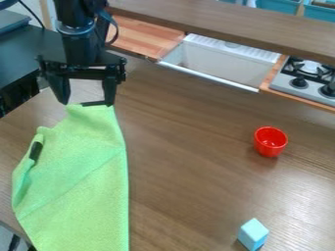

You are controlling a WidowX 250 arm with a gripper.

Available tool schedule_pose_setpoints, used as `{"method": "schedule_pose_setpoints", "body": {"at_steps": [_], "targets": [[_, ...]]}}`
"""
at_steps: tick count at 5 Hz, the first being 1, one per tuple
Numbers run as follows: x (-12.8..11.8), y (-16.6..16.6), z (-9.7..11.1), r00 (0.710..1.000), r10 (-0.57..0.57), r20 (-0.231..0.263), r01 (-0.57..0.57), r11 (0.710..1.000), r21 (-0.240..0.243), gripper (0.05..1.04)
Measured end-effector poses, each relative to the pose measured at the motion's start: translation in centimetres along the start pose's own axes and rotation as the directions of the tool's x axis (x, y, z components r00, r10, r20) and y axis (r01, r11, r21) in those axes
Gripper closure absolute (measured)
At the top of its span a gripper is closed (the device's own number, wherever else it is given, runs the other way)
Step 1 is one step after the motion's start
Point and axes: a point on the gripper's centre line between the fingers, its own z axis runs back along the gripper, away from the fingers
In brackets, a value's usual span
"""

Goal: Unfold the cloth from left to right

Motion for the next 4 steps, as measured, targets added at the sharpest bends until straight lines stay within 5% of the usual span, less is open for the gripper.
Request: {"method": "schedule_pose_setpoints", "body": {"at_steps": [2, 4], "targets": [[-0.2, 0.7, -1.7, 0.999, -0.019, -0.038, 0.020, 0.999, 0.027, 0.083], [-0.3, 3.8, -3.0, 0.999, -0.038, -0.018, 0.038, 0.998, 0.043, 0.083]]}}
